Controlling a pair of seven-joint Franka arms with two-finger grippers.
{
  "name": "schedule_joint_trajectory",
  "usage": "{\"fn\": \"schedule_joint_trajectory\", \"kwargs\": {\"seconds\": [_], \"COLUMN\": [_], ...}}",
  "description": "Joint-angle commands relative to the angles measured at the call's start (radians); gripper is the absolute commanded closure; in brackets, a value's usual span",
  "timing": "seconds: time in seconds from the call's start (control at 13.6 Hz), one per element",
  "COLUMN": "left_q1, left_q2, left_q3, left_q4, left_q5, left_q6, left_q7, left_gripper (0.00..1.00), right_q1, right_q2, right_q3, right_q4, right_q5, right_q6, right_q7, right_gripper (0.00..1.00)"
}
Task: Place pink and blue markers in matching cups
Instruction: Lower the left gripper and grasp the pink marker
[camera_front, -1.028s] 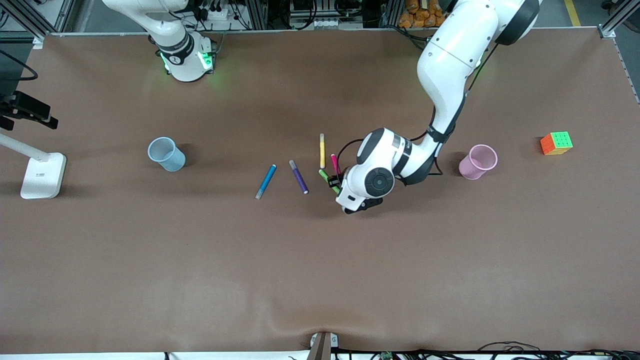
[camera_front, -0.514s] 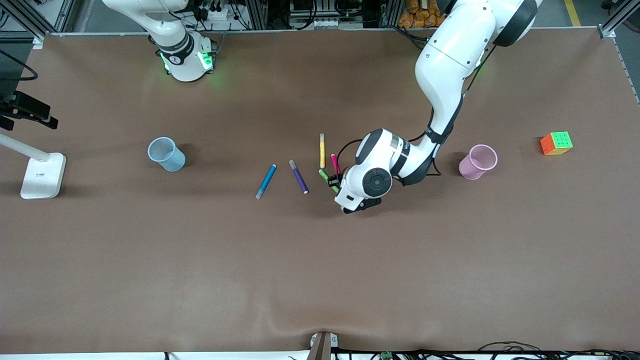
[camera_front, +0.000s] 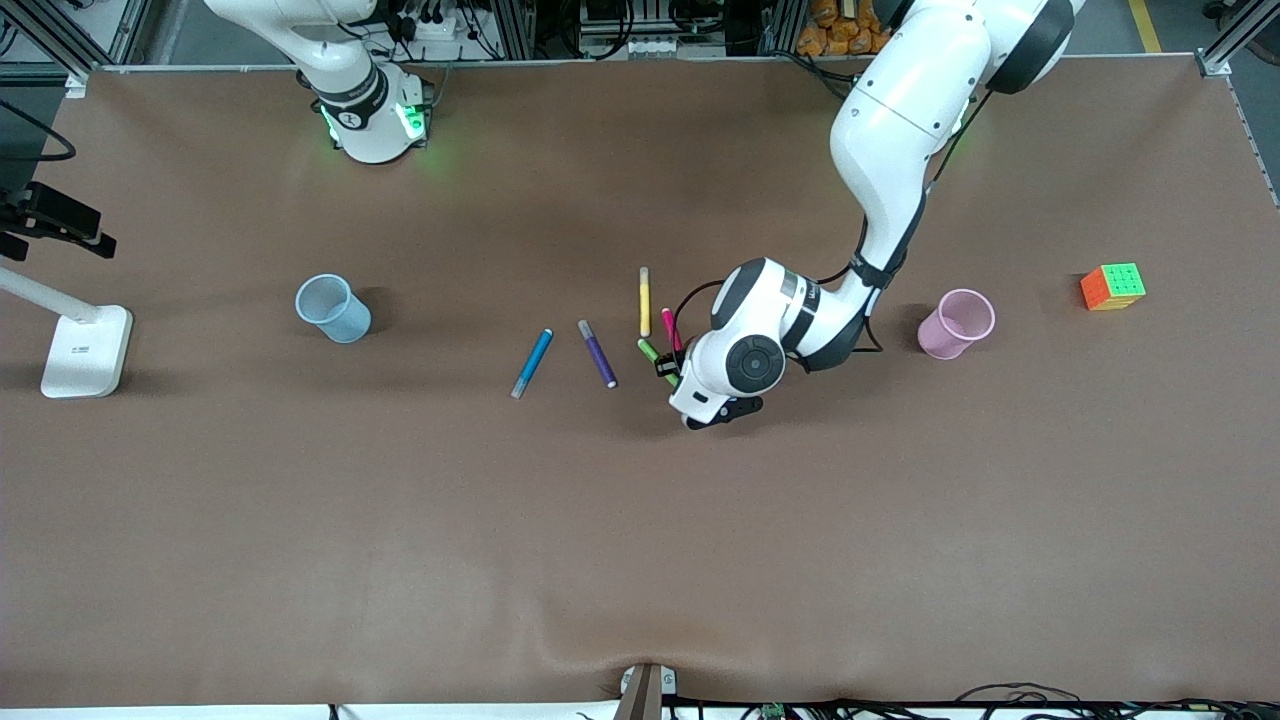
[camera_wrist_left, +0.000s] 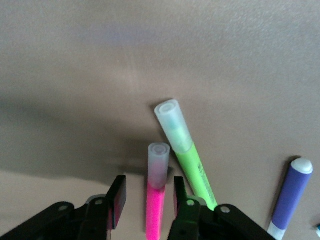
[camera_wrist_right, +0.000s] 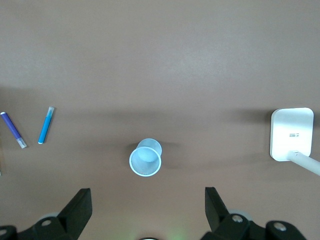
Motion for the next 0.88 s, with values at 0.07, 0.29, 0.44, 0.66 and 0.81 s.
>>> {"fn": "schedule_joint_trajectory", "kwargs": {"seconds": [0.07, 0.29, 0.44, 0.66, 0.81], "left_q1": [-0.01, -0.01, -0.013, 0.009, 0.036], "left_q2": [0.023, 0.023, 0.016, -0.042, -0.108], "left_q3": [0.008, 0.008, 0.016, 0.014, 0.019], "left_q4": [0.025, 0.025, 0.023, 0.017, 0.018], "left_q5": [0.013, 0.015, 0.041, 0.119, 0.127], "left_q6": [0.013, 0.013, 0.013, -0.008, -0.103], "left_q7": [0.025, 0.025, 0.027, 0.021, 0.018], "left_gripper": [0.62, 0.88, 1.0, 1.0, 1.0], "right_q1": [-0.007, -0.004, -0.004, -0.006, -0.006], "right_q2": [0.002, 0.002, 0.002, 0.003, 0.002], "right_q3": [0.007, 0.007, 0.008, 0.007, 0.008], "right_q4": [0.011, 0.011, 0.011, 0.01, 0.01], "right_q5": [-0.005, -0.005, -0.005, -0.005, -0.005], "right_q6": [-0.008, -0.01, -0.01, -0.01, -0.01], "right_q7": [-0.004, 0.0, 0.0, 0.0, 0.003], "right_gripper": [0.0, 0.0, 0.0, 0.0, 0.0]}}
